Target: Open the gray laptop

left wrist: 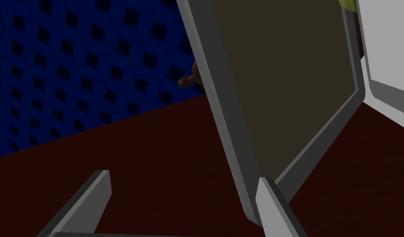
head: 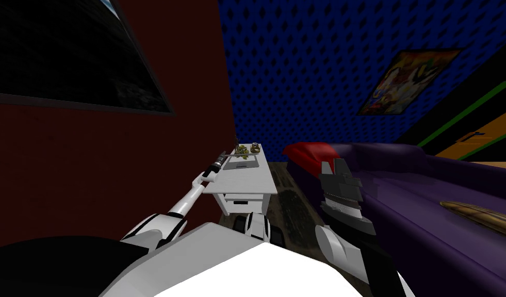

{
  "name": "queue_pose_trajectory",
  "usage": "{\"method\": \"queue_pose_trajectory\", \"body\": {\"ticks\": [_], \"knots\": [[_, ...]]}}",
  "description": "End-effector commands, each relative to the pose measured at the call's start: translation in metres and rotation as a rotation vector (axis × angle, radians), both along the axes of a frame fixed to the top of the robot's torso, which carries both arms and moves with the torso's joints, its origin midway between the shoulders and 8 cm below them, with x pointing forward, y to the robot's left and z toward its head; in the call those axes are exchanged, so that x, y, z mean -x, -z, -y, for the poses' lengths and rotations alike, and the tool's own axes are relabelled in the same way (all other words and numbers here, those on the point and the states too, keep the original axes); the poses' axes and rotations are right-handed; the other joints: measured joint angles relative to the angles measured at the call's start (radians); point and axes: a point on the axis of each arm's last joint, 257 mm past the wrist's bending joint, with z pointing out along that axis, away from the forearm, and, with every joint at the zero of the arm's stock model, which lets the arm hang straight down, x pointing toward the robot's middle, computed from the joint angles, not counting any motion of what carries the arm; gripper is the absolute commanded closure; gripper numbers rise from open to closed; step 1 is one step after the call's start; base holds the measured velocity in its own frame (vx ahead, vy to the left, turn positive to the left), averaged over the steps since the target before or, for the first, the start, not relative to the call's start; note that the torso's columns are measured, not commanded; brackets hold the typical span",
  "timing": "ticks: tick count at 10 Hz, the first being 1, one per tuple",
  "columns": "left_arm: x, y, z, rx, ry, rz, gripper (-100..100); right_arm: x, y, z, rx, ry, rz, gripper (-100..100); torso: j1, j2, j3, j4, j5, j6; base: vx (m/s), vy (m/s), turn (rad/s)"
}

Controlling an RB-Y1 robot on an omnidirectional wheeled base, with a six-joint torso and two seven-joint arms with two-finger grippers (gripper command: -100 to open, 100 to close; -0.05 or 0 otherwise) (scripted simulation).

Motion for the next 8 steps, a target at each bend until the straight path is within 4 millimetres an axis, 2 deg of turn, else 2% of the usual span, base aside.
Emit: {"method": "queue_pose_trajectory", "body": {"ticks": [1,2,3,4,5,6,7,8], "knots": [[-0.01,-0.002,-0.014,-0.009,-0.024,-0.016,-100,0.0,0.0,0.0,0.0,0.0,0.0,0,0.0,0.0,0.0,0.0,0.0,0.001,-0.005,0.009,-0.043],[-0.019,-0.008,-0.022,-0.018,-0.037,-0.021,-100,0.0,0.0,0.0,0.0,0.0,0.0,0,0.0,0.0,0.0,0.0,0.0,0.0,-0.004,0.006,-0.062],[-0.018,-0.004,-0.025,-0.017,-0.042,-0.029,-100,0.0,0.0,0.0,0.0,0.0,0.0,0,0.0,0.001,0.0,0.0,0.0,0.0,-0.005,0.005,-0.039],[-0.026,-0.017,-0.03,-0.028,-0.048,-0.022,-100,0.0,0.0,0.0,0.0,0.0,0.0,0,0.0,0.001,0.0,-0.001,0.001,0.0,-0.006,0.004,-0.069],[-0.026,-0.007,-0.036,-0.024,-0.061,-0.04,-100,0.0,0.0,0.0,0.0,0.0,0.0,0,0.001,0.0,0.0,-0.001,0.001,0.0,-0.006,0.004,-0.04],[-0.034,-0.018,-0.043,-0.034,-0.071,-0.036,-100,0.0,0.0,0.0,0.0,0.0,0.0,0,0.002,-0.001,0.0,-0.001,0.002,0.0,-0.011,0.001,-0.071],[-0.033,-0.011,-0.047,-0.032,-0.08,-0.049,-100,0.0,0.0,0.0,0.0,0.0,0.0,0,0.002,-0.002,-0.001,-0.002,0.002,0.001,-0.008,0.003,-0.04],[-0.041,-0.022,-0.053,-0.041,-0.09,-0.045,-100,0.0,0.0,0.0,0.0,0.0,0.0,0,0.002,-0.002,-0.001,-0.002,0.002,0.0,-0.006,0.003,-0.05]]}}
